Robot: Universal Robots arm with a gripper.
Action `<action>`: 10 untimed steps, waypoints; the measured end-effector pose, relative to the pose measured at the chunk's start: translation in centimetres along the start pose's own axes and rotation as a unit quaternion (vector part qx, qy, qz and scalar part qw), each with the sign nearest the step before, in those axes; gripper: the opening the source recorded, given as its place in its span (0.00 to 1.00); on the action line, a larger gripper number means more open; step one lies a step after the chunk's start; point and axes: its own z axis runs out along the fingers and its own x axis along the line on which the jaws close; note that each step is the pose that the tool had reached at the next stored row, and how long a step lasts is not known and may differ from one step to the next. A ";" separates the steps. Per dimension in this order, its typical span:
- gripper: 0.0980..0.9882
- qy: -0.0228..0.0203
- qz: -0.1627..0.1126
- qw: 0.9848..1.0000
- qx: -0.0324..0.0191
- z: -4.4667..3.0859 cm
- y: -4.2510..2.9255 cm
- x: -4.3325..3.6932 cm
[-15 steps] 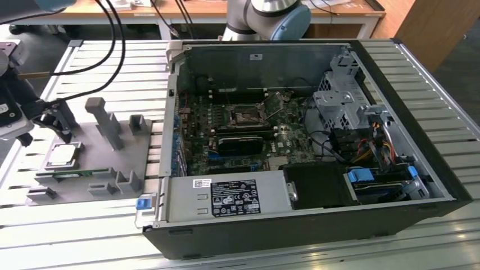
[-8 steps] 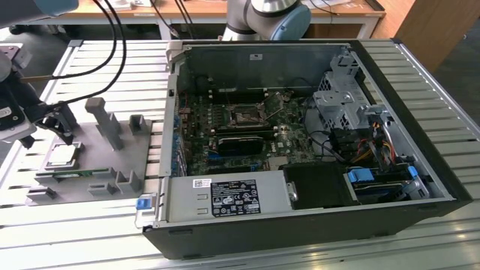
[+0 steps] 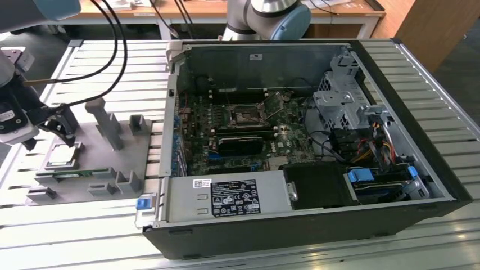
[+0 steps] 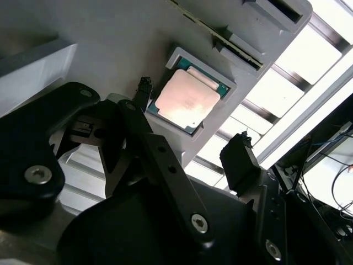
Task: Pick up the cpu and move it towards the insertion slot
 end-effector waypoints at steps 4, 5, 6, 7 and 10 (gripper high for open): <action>0.77 0.000 0.000 1.000 0.000 0.52 -0.02 0.00; 0.77 -0.001 0.000 1.000 0.000 0.67 -0.02 0.00; 0.77 -0.001 -0.001 1.000 0.000 0.81 -0.03 0.00; 0.77 -0.001 -0.002 1.000 0.000 0.92 -0.03 0.00; 0.77 -0.002 -0.004 1.000 0.000 1.13 -0.04 0.01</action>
